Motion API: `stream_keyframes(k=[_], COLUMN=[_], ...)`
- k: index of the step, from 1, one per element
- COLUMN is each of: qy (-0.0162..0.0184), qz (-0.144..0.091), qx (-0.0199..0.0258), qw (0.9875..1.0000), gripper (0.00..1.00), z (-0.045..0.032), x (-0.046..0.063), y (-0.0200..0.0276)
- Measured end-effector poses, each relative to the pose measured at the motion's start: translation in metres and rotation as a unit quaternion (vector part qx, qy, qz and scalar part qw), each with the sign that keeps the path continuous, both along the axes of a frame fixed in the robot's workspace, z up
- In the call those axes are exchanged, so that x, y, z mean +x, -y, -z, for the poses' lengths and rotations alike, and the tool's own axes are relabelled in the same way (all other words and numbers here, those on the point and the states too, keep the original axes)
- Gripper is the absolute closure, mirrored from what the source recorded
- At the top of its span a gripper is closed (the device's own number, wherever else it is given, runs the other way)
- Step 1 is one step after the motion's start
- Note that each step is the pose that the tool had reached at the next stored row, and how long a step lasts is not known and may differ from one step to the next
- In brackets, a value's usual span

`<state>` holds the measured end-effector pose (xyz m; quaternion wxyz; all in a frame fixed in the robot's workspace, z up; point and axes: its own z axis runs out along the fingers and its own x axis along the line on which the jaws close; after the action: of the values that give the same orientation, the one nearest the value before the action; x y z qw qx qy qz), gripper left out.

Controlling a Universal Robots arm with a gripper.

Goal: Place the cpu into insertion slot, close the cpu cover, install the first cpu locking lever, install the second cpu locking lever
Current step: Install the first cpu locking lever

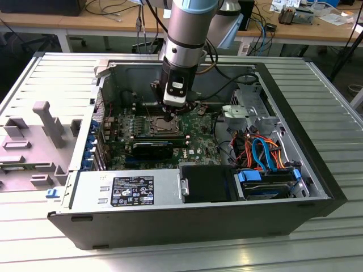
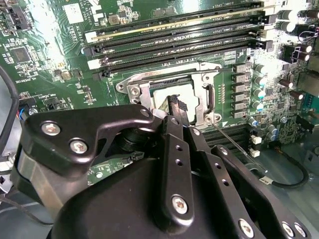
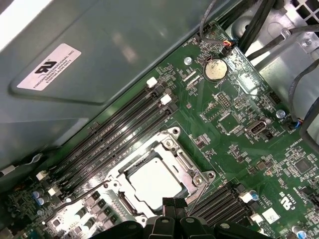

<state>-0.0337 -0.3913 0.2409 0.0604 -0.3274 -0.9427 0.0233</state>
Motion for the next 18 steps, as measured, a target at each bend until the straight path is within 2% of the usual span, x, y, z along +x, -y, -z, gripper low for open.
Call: stream_keyframes(k=[18], qy=[0.0], qz=[-0.024], qx=[0.0], qw=[0.9997], gripper=[0.89], z=[0.0], x=[0.0], y=[0.0])
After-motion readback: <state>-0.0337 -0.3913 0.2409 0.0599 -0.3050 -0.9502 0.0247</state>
